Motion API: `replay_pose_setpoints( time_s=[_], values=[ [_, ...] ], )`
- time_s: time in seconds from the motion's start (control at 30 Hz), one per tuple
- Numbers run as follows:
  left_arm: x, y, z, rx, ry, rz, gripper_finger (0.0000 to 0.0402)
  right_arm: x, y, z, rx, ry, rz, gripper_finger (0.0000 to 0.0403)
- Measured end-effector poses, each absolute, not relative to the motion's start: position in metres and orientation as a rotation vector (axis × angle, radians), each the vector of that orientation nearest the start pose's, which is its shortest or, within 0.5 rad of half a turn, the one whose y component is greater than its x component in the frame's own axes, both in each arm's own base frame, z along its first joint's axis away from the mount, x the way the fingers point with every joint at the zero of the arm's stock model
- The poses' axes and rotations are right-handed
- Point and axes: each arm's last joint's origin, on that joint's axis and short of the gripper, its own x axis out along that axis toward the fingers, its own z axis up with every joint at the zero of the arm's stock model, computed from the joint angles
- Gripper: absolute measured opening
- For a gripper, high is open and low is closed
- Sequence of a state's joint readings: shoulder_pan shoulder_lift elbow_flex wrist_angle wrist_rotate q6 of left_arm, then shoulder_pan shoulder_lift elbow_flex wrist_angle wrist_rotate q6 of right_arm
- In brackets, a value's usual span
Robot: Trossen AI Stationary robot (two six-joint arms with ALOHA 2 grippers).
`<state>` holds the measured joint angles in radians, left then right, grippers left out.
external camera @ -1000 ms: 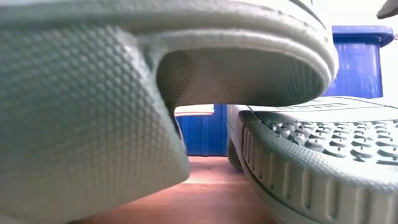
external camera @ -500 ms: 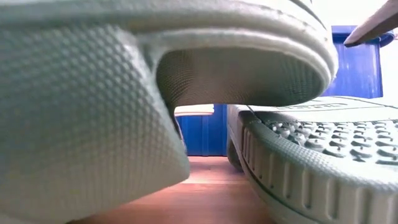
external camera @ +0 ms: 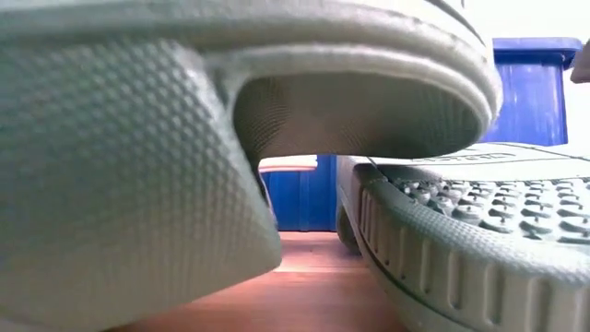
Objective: Pick and place slides into bin
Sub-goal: Put the right green slide into the bin
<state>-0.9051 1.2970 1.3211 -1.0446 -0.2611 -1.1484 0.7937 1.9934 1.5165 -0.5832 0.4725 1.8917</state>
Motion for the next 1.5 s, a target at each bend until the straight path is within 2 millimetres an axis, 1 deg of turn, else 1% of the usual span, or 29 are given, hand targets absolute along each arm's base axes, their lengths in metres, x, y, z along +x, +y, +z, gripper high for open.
replay_pose_setpoints(
  time_s=[0.1, 0.2, 0.43, 0.67, 0.77, 1.33, 1.5],
  values=[
    [0.155, -0.185, 0.343, -0.479, 1.035, -0.027, 0.0306, 0.296, 0.286, 0.205, 1.078, 0.802, -0.652, 0.0325],
    [0.154, -0.184, 0.344, -0.481, 1.034, -0.029, 0.0306, 0.295, 0.287, 0.203, 1.106, 0.795, -0.663, 0.0325],
    [0.154, -0.183, 0.346, -0.493, 1.024, -0.039, 0.0306, 0.299, 0.292, 0.184, 1.204, 0.743, -0.689, 0.0325],
    [0.153, -0.183, 0.347, -0.496, 1.022, -0.042, 0.0306, 0.303, 0.296, 0.158, 1.25, 0.731, -0.77, 0.0325],
    [0.153, -0.183, 0.347, -0.496, 1.021, -0.043, 0.0306, 0.304, 0.297, 0.152, 1.261, 0.726, -0.783, 0.0325],
    [0.153, -0.183, 0.348, -0.5, 1.018, -0.046, 0.0306, 0.306, 0.298, 0.151, 1.232, 0.733, -0.752, 0.0325],
    [0.153, -0.183, 0.348, -0.5, 1.018, -0.046, 0.0306, 0.305, 0.297, 0.15, 1.223, 0.705, -0.755, 0.0325]
  ],
)
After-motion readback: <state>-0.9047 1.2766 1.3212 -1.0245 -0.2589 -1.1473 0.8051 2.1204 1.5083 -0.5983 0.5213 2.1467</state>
